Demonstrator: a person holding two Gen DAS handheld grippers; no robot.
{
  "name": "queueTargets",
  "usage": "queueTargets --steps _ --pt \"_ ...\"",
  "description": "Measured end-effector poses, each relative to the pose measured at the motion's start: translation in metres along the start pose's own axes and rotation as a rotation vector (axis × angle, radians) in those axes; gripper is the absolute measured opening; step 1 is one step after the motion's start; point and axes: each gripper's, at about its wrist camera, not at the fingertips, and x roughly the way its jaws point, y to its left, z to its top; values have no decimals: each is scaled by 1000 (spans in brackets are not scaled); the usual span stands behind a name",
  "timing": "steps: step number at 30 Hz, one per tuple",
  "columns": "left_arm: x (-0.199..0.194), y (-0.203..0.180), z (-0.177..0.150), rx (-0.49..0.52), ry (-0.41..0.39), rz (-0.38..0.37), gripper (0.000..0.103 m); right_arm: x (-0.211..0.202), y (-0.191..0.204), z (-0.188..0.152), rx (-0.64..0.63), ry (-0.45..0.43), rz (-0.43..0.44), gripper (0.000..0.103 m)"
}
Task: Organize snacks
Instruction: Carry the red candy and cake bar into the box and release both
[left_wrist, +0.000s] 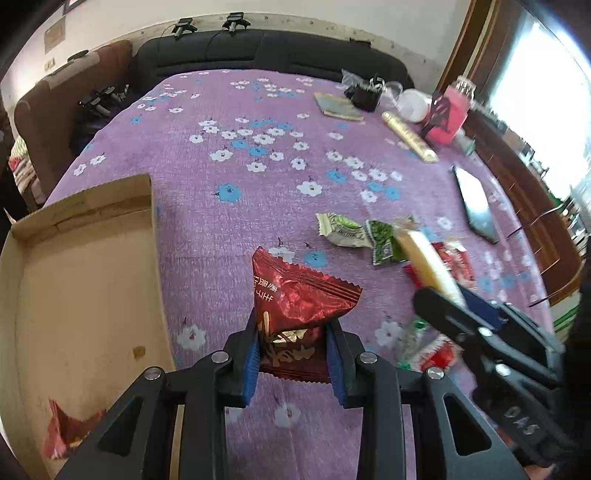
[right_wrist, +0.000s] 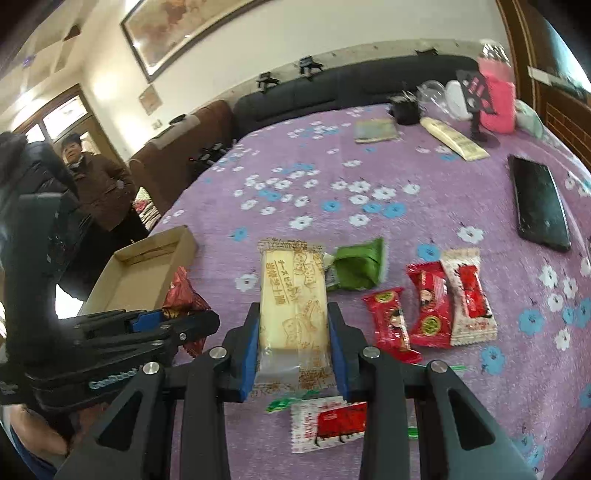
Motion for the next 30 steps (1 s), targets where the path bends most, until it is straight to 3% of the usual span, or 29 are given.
queueTargets --steps 10,17,24,30 --pt "-33 29 -12 -75 -56 -45 32 -1 26 -7 -99 -15 47 32" --pt "-57 68 -18 -143 -106 -26 33 -2 44 -10 -127 28 113 32" --pt "-67 117 -28 -239 -131 10 33 -5 88 -13 -183 76 200 33" --pt "-68 150 -38 -304 -138 28 33 8 134 -16 -257 118 220 33"
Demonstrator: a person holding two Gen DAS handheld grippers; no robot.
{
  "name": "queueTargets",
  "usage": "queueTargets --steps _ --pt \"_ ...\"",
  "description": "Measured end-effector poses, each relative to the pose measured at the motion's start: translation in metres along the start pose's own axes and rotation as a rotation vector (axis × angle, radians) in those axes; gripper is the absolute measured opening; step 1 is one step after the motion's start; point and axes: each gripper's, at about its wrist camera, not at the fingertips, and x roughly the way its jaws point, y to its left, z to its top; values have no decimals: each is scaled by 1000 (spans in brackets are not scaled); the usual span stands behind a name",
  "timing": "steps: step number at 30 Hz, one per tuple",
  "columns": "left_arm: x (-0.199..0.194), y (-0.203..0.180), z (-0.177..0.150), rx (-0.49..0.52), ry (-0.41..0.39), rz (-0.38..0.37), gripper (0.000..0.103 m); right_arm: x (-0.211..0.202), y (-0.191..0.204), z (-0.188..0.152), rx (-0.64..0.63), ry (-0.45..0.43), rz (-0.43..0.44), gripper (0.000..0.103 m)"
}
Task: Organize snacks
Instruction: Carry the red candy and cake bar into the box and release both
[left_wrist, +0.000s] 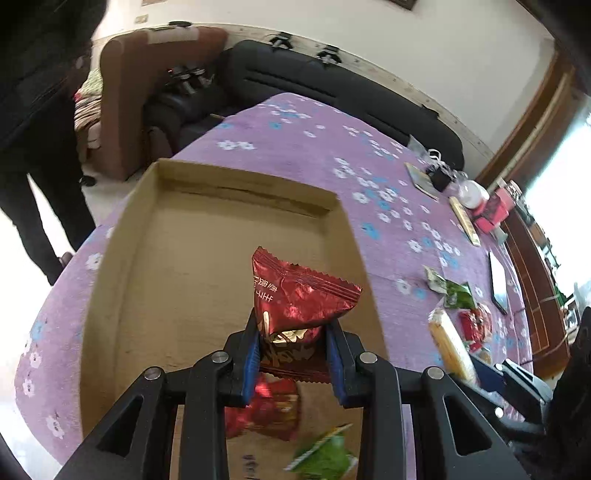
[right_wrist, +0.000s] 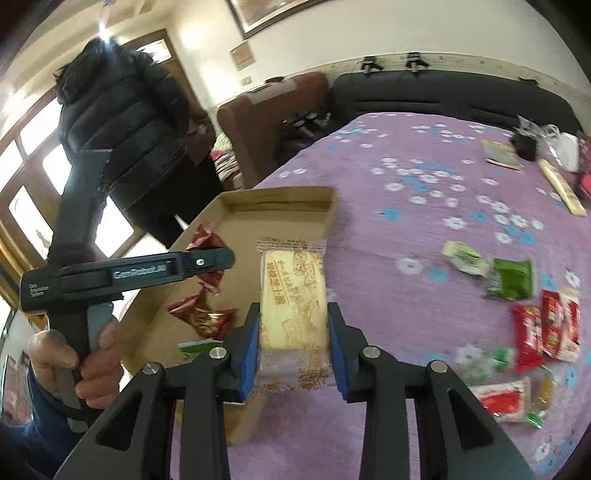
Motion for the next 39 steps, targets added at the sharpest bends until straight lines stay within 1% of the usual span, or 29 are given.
queueTargets --steps 7,15,22,31,32,34,35,36,39 --pt "2 19 -3 -28 3 14 33 42 29 7 -42 67 -15 33" --pt "8 29 -5 -34 15 27 33 71 37 4 -51 115 -34 33" --pt "15 30 -5 -31 32 46 33 78 42 -2 -59 137 -37 33" --pt "19 29 -6 -33 59 66 34 73 44 -3 -76 119 -45 37" --pt "19 29 -6 -35 62 64 35 73 43 -3 -76 120 -43 38" --pt "18 29 -6 -41 63 59 44 71 42 -3 -71 120 -38 38" --pt "18 29 -5 -43 60 59 50 70 41 -3 -68 119 -36 39" --pt "16 30 -5 -43 53 59 53 68 41 -2 -65 116 -34 39" --pt "13 29 -5 -42 48 56 54 62 39 -1 -59 103 -32 39"
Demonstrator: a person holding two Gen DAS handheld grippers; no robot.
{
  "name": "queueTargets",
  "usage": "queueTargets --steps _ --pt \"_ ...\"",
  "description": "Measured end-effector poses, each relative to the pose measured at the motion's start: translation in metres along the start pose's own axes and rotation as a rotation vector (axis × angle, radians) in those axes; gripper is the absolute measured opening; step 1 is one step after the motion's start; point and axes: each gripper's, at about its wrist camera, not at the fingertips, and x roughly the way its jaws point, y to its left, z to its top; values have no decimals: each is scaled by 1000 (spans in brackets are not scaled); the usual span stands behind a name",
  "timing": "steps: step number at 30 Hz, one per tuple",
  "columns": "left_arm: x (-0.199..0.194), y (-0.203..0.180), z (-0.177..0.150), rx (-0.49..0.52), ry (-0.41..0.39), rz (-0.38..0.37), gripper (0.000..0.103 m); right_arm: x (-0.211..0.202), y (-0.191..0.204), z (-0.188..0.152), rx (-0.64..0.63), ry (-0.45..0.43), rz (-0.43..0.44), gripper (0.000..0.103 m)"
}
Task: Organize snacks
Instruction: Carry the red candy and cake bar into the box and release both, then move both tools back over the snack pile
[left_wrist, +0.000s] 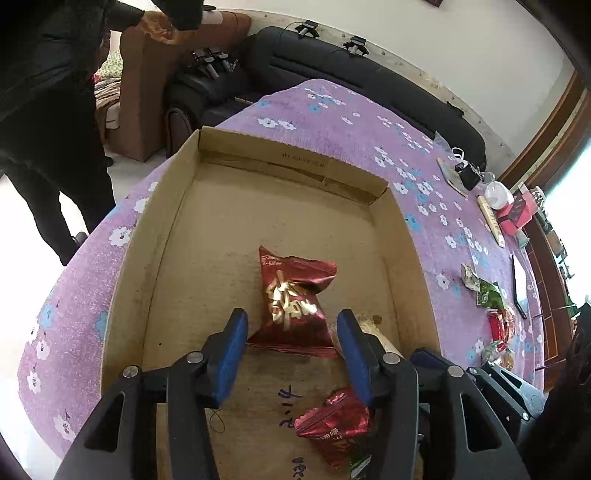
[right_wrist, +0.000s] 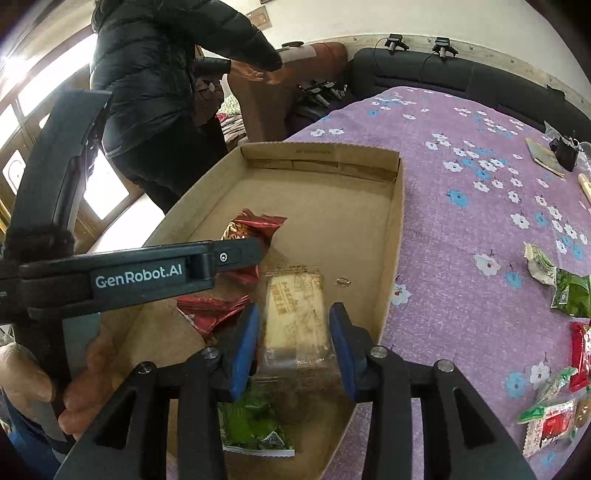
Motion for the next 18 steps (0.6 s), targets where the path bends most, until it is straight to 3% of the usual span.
queueTargets --steps 11,18 --pt "-21 -28 -4 63 -30 -38 53 -42 -24 -5 68 -55 22 44" --pt "-27 -70 -12 159 -24 -76 53 -73 -73 -16 187 -85 1 45"
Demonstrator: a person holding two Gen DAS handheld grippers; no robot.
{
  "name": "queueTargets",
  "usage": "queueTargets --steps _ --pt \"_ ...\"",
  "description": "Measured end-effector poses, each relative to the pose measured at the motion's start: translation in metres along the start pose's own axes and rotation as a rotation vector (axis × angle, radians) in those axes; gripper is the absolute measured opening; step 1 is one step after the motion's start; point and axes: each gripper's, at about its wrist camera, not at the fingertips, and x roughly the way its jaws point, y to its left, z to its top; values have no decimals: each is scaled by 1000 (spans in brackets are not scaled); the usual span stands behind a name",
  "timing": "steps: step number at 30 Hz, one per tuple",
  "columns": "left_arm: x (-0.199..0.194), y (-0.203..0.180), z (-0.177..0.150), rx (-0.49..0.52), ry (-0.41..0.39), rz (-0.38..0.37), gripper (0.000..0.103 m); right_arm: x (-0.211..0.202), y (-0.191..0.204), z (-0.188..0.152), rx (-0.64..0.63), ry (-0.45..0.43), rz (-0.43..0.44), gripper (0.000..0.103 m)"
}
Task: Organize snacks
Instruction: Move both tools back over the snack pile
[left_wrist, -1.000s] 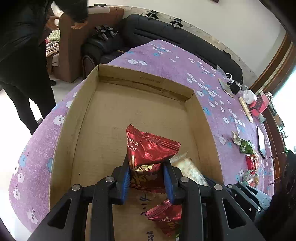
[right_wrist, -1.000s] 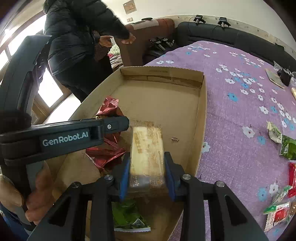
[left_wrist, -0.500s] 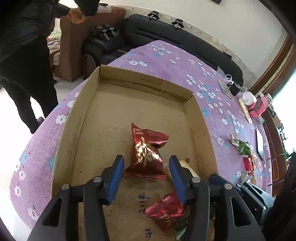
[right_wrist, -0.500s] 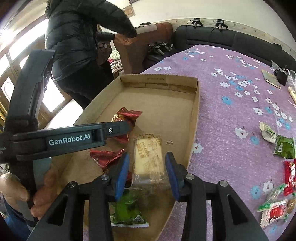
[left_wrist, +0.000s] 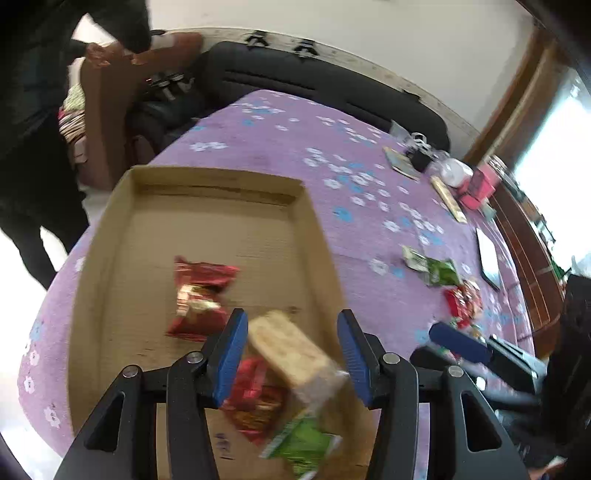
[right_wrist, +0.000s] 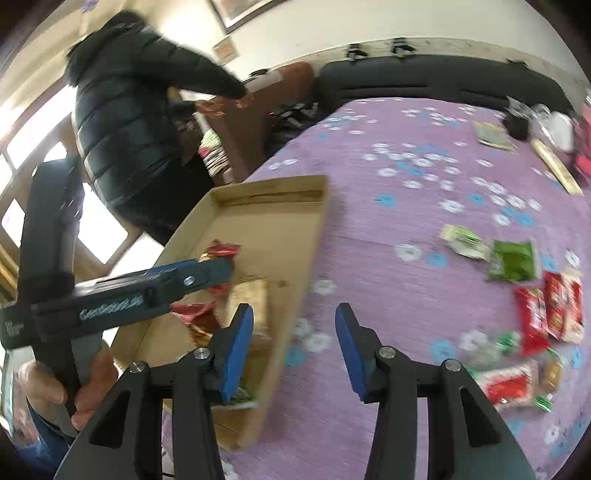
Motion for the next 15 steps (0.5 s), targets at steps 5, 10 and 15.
queueTargets --steps 5,10,15 --pt "4 -36 -4 81 19 -29 53 -31 -59 -7 127 -41 -71 45" --pt "15 -77 -9 164 54 -60 53 -63 -118 -18 264 -95 -158 45" --pt "33 -116 -17 241 100 -90 53 -74 -163 -35 368 -80 -275 45"
